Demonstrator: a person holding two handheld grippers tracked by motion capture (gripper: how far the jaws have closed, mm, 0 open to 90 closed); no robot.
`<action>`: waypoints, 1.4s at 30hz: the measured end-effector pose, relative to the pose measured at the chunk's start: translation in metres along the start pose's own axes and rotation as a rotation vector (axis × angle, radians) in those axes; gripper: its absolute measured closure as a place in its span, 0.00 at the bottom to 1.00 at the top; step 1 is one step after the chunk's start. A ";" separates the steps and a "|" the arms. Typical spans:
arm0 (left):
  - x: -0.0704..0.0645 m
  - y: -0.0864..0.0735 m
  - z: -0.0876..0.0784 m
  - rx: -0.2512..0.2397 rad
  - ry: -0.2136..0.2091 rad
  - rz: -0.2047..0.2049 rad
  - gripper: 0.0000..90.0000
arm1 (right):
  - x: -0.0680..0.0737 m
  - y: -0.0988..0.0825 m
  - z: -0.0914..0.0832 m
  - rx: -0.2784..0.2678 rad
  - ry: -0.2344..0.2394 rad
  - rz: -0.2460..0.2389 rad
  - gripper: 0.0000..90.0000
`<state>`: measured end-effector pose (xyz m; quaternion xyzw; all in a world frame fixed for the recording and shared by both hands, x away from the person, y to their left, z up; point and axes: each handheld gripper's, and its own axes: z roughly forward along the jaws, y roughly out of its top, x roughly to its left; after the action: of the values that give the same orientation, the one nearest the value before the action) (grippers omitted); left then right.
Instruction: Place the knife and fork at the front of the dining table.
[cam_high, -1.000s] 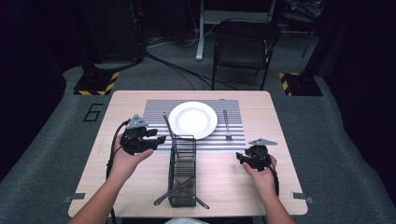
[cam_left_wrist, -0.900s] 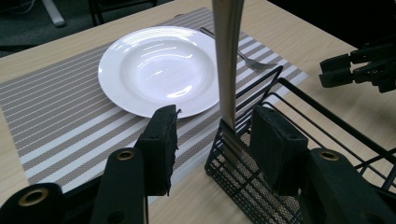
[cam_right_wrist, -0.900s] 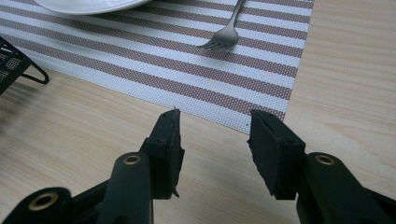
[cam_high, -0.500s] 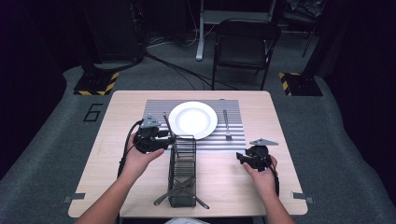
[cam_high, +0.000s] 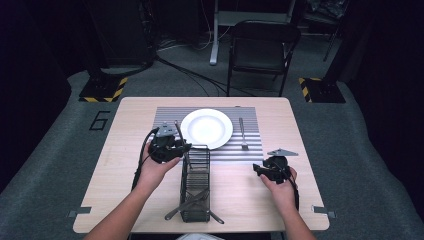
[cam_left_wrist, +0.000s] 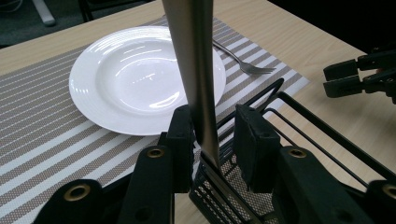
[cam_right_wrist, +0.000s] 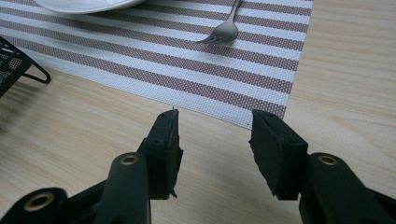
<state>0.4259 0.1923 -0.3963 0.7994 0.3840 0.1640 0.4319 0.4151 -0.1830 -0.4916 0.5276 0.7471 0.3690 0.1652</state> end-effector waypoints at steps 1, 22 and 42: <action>0.000 0.000 0.000 -0.003 0.006 0.002 0.79 | 0.000 0.000 0.000 -0.001 0.000 0.000 0.58; -0.010 0.004 -0.002 0.022 -0.043 0.049 0.90 | -0.002 0.000 0.000 0.001 0.000 0.011 0.57; -0.014 0.042 -0.028 0.049 -0.083 0.058 0.91 | -0.004 -0.001 0.000 0.000 -0.001 0.016 0.57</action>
<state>0.4197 0.1836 -0.3446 0.8266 0.3465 0.1336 0.4229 0.4156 -0.1867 -0.4928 0.5339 0.7428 0.3701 0.1623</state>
